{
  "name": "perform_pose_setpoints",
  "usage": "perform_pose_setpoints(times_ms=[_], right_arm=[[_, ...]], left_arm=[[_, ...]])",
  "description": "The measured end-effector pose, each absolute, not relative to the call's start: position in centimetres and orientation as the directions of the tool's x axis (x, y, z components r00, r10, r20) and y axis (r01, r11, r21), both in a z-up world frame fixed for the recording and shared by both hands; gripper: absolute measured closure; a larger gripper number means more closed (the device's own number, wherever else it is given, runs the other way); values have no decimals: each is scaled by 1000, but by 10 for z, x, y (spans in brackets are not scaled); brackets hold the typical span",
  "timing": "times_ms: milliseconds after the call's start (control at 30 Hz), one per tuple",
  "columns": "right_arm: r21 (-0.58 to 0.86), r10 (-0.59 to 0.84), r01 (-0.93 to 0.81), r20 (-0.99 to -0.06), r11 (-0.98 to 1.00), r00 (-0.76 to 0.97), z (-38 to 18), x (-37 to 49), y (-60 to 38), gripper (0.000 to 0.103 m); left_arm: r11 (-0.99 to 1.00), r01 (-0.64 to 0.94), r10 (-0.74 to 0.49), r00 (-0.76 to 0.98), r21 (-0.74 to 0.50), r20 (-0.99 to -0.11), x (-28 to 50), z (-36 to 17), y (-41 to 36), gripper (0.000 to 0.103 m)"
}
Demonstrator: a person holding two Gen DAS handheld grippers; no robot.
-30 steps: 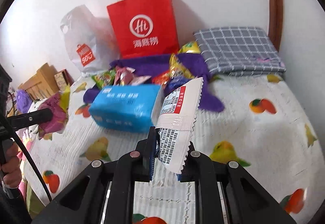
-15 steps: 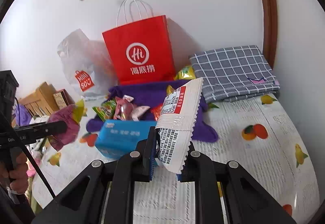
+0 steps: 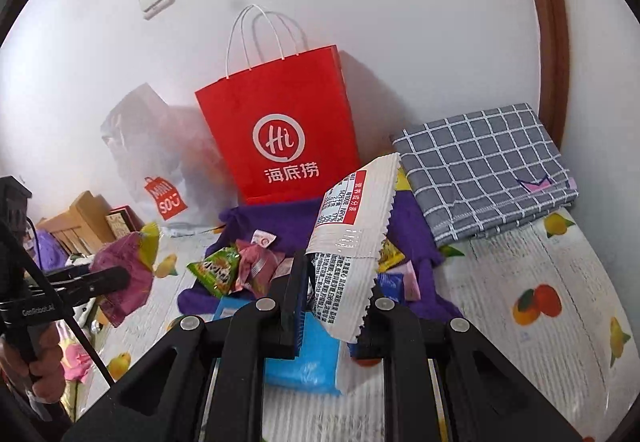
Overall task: Organize snacks
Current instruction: 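Carry the white sachet and pink-and-yellow bag over the purple towel with both tools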
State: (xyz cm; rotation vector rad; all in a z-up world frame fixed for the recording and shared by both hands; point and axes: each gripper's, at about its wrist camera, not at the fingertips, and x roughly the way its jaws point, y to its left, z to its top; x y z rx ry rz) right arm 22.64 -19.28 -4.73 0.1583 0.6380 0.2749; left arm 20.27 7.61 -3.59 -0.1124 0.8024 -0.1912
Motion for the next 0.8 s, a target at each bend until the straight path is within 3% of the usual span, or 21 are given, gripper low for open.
perform_pose_setpoints(times_ms=[800], right_arm=[[253,276,-149,-600,956,751,-94,322,-200,87]], left_arm=[[956,270,-270,650,-116,-710,314,-59,58,42]])
